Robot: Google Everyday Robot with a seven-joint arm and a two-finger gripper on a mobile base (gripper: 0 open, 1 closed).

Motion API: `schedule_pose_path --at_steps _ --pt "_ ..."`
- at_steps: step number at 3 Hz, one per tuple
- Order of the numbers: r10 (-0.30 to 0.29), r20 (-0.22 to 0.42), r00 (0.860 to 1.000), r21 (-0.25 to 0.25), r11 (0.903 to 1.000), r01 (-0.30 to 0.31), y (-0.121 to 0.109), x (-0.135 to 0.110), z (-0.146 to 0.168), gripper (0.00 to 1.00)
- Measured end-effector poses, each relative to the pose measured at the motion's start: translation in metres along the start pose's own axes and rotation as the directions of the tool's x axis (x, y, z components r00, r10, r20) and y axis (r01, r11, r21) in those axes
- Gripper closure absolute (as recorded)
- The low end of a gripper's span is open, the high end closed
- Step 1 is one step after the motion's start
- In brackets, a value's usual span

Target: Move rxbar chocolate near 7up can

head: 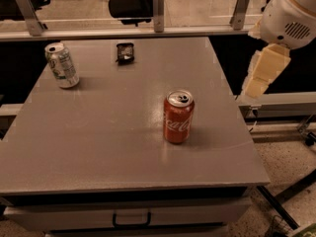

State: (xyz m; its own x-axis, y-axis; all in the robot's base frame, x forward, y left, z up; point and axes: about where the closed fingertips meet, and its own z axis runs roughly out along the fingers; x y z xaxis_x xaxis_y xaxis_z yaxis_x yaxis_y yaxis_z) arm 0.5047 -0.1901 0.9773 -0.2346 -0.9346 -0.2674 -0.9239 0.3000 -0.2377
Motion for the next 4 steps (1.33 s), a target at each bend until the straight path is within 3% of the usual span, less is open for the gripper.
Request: schedule_pose_path --at_steps 2,4 --pt "0.039 0.07 0.997 -0.041 0.9985 -0.036 -0.065 -0.055 0.023 0.0" --pt "0.076 0.084 0.994 -0.059 0.9957 -0.071 -0.096 -0.108 0.064 0.0"
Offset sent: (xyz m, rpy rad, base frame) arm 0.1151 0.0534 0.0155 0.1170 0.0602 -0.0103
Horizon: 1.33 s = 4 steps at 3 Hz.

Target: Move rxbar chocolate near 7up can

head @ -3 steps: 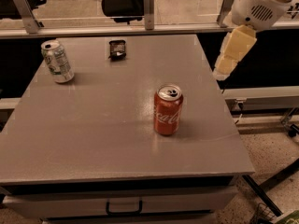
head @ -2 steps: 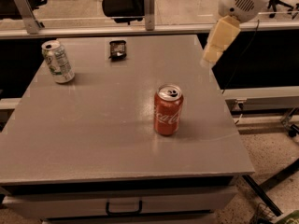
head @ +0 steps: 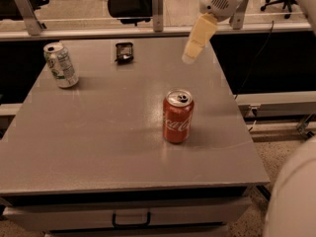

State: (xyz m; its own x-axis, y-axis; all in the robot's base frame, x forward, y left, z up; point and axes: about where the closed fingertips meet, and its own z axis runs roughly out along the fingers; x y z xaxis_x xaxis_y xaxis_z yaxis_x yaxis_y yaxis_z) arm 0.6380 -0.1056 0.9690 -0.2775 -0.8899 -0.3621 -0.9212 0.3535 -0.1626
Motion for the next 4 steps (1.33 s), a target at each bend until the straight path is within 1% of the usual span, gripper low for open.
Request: schedule_pose_path --at_steps 1,2,3,4 --pt "0.119 -0.018 0.993 -0.017 0.9927 -0.119 -0.007 -0.028 0.046 0.0" --pt "0.198 -0.037 0.979 -0.019 0.9798 -0.199 -0.007 -0.048 0.074 0.0" --pt "0.275 -0.067 0.959 0.021 0.9613 -0.275 -0.014 -0.082 0.101 0.0" --pt "0.338 -0.106 0.935 0.07 0.9405 -0.332 -0.024 -0.116 0.129 0.0"
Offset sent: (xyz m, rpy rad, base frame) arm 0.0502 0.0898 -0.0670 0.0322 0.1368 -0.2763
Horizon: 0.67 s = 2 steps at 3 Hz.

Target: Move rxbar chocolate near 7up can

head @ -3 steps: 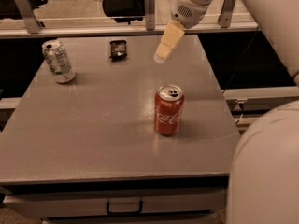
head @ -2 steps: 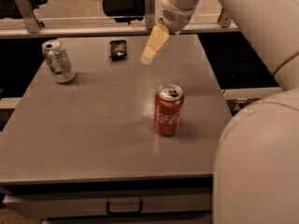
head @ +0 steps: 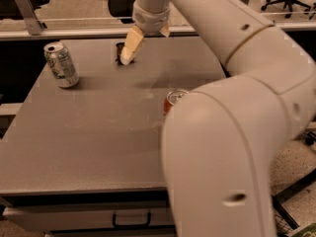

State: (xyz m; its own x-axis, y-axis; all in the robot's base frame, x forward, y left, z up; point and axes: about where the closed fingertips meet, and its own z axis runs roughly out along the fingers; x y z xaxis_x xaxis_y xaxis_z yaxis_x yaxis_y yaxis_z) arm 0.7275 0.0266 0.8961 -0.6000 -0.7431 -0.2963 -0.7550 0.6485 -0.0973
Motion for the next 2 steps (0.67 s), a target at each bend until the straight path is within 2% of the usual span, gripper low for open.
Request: schedule_pose_path --at_steps 1,2 --pt "0.09 -0.022 0.996 0.042 0.9952 -0.089 0.003 -0.045 0.029 0.0" --pt "0.165 -0.009 0.986 0.061 0.9846 -0.164 0.003 -0.069 0.044 0.0"
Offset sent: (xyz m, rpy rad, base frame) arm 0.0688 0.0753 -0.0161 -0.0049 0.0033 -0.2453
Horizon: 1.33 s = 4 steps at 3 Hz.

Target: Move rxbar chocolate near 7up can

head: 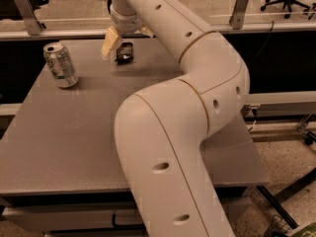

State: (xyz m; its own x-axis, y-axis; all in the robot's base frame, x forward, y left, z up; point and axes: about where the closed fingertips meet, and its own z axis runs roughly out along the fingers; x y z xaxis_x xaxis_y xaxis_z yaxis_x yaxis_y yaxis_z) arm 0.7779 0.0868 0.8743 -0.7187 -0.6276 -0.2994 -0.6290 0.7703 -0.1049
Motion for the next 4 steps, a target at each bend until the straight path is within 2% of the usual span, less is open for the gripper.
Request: schedule_pose_path --at_steps 1,2,4 --pt "0.022 0.007 1.0 0.011 0.9997 -0.022 0.0 -0.005 0.005 0.0" --pt "0.092 0.024 0.996 0.041 0.9949 -0.093 0.003 -0.016 0.012 0.0" --pt "0.214 0.134 0.968 0.089 0.9699 -0.227 -0.004 -0.04 0.013 0.0"
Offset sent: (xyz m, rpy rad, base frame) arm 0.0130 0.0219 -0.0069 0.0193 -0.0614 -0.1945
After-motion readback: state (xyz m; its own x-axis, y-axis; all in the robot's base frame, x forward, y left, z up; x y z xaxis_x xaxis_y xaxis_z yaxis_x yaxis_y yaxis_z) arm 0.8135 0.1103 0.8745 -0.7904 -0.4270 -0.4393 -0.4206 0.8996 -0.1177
